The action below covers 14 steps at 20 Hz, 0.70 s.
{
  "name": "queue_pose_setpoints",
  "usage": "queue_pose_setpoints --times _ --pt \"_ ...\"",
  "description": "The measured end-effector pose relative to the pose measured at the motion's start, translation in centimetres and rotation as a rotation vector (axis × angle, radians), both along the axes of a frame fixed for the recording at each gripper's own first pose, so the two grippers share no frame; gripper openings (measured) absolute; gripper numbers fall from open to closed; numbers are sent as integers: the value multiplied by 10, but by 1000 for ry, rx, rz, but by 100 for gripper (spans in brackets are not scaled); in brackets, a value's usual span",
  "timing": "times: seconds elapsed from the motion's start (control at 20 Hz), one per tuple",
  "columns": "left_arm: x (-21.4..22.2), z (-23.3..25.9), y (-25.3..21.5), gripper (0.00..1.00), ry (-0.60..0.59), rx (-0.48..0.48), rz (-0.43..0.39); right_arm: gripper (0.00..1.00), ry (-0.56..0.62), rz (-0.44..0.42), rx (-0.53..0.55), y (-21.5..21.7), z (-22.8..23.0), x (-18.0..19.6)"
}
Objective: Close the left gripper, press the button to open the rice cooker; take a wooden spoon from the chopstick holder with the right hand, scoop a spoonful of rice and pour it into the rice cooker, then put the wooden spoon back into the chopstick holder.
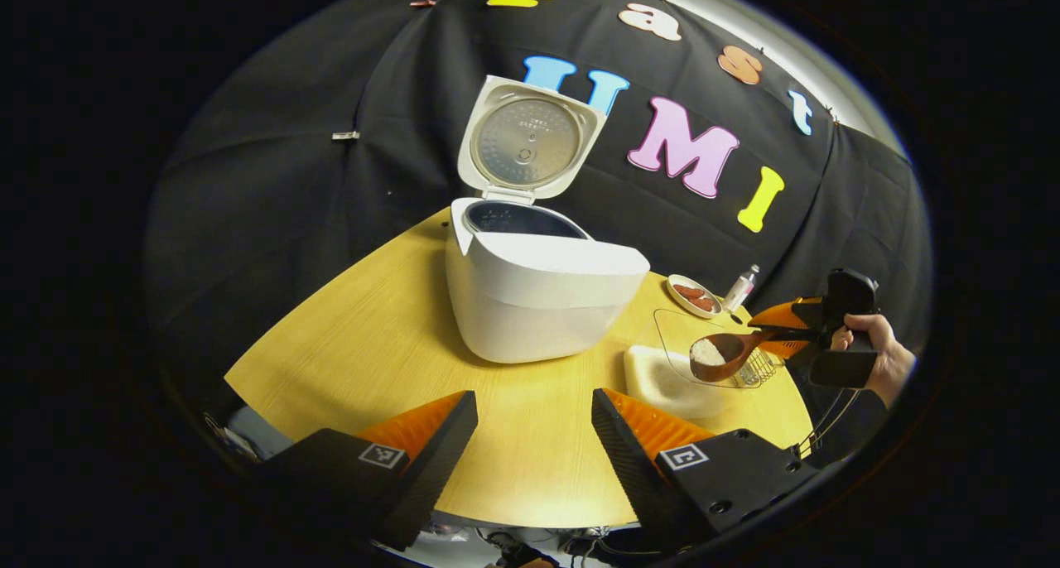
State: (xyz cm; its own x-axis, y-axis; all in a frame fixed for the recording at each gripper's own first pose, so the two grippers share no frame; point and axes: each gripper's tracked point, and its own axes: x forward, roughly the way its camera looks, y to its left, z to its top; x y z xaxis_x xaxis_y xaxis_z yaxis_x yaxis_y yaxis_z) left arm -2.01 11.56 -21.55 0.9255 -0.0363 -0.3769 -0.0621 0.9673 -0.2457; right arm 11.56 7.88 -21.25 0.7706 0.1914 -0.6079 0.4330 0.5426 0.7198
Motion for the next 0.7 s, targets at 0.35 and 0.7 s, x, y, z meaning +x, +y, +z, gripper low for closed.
queue_pose_setpoints --times 0.35,0.7 --pt "3 7 -3 96 -3 6 -7 17 -21 -36 145 12 40 13" --pt "3 10 12 96 -14 17 8 17 -78 29 208 69 84 42"
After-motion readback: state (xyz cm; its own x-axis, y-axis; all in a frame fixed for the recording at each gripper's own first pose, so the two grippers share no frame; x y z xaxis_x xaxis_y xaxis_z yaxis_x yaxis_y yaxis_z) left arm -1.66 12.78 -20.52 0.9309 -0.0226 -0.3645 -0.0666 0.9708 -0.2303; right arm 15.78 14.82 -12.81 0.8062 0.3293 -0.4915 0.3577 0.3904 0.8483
